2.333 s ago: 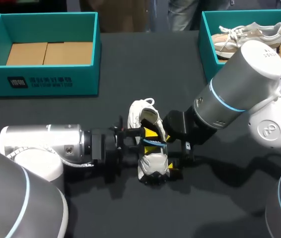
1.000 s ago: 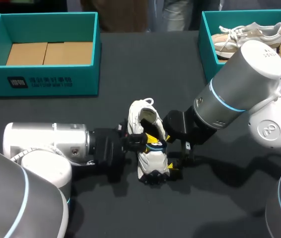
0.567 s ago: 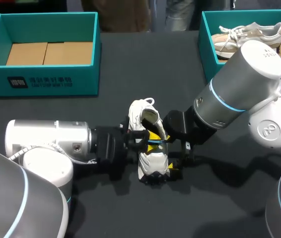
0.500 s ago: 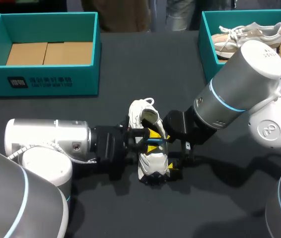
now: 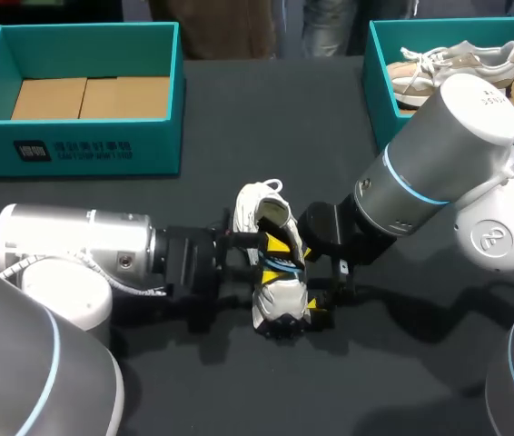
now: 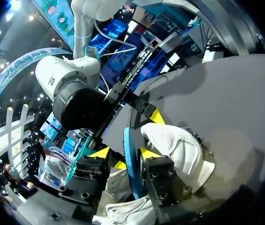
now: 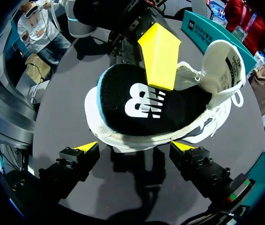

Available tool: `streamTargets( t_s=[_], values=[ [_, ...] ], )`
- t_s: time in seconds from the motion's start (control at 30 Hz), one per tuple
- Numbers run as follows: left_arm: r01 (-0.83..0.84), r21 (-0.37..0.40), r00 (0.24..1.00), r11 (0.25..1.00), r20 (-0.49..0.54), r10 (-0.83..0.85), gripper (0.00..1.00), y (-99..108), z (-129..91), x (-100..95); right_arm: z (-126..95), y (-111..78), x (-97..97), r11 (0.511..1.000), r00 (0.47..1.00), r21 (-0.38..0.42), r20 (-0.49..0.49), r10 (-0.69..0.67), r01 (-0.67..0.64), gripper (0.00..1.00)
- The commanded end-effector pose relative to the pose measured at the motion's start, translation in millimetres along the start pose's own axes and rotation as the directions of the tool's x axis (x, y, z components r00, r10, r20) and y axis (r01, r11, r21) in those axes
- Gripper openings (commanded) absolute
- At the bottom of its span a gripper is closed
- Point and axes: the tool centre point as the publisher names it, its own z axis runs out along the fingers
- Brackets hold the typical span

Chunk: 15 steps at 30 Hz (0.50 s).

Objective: Take the shoe out of the shoebox, open the shoe tongue, remove and reinsert the insole, then place the shoe into the shoebox

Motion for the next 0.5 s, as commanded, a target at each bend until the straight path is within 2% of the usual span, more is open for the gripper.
streamTargets(
  t_s=[0.03,0.27,0.37,0.4,0.47,0.5],
  values=[
    [0.002,0.005,1.0,1.0,-0.024,-0.002,0.35,-1,0,0.6,1,0.2,1.0,1.0,1.0,0.001,0.002,0.001,-0.001,1.0],
    [0.018,0.005,0.998,1.0,-0.056,-0.018,0.34,1,10,6.2,1,0.2,1.0,1.0,1.0,0.001,0.002,0.001,-0.001,1.0],
    [0.02,0.005,0.997,1.0,-0.068,-0.02,0.29,1,13,7.3,1,0.2,1.0,1.0,1.0,0.001,0.002,0.001,-0.001,1.0],
    [0.021,0.005,0.997,1.0,-0.072,-0.021,0.24,1,14,7.4,1,0.2,1.0,1.0,1.0,0.001,0.002,0.001,-0.001,1.0],
    [0.022,0.005,0.997,1.0,-0.08,-0.021,0.0,1,16,8.0,1,0.2,1.0,1.0,1.0,0.001,0.002,0.001,-0.001,1.0],
    [0.023,0.006,0.996,1.0,-0.086,-0.023,0.0,1,17,8.5,1,0.2,1.0,1.0,1.0,0.001,0.002,0.001,-0.001,1.0]
  ],
)
